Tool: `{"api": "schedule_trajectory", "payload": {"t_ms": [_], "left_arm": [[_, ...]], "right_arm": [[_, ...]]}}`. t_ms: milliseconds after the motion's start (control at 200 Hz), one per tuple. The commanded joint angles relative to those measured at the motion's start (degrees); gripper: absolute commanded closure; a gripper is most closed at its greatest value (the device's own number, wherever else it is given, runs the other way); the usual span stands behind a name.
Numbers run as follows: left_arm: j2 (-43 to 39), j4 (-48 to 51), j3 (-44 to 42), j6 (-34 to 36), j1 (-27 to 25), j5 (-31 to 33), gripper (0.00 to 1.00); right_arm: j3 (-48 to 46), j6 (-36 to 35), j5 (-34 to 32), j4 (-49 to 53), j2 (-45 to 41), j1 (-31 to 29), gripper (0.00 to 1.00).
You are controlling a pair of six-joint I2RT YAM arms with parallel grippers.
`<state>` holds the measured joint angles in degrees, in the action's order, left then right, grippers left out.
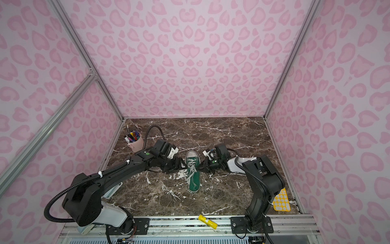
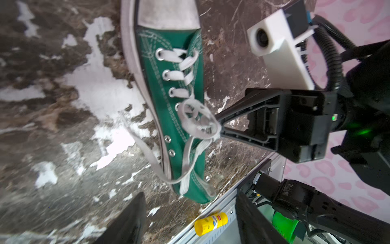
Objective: Tie the shoes
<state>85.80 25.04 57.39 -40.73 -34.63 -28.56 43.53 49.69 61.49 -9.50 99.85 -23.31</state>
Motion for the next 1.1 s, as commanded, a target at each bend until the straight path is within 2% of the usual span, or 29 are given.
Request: {"api": "schedule_trajectory", "payload": {"t_ms": [0,255,480,550,695,820,920,1095], "left_arm": [[1.2,-5.7,1.0,1.1,-0.3,-0.1,0.29],[7.3,-11.3,0.5,0.8,-0.3,-1.4,0.34],[10.1,-17.2,0.3,-1.6,-0.2,-2.7,0.52],[10.5,-16.9,0.3,-1.2,-0.3,-2.2,0.53],[10.3,-15.3,0.8,0.5,-0.3,-0.4,0.42],[10.0,-8.6,3.5,5.9,-1.3,4.9,0.33],[10.9,-5.0,5.1,9.5,-1.7,6.0,0.32],[11.1,-7.7,4.1,12.0,-1.8,2.0,0.33]], "right_arm": [[0.2,-0.6,0.4,0.2,0.0,-0.1,1.0],[0.3,-0.2,0.4,-0.5,0.3,-0.2,1.0],[0.3,-0.3,0.3,0.0,0.1,-0.2,1.0],[0.2,-0.2,0.3,-0.1,0.0,-0.2,1.0],[0.0,-0.2,0.3,-0.1,0.0,-0.2,1.0],[-0.2,0.1,0.2,-0.3,-0.1,-0.3,1.0],[-0.2,0.1,0.4,-0.3,0.1,-0.3,1.0],[-0.3,0.0,0.3,-0.3,0.0,-0.3,1.0]]}}
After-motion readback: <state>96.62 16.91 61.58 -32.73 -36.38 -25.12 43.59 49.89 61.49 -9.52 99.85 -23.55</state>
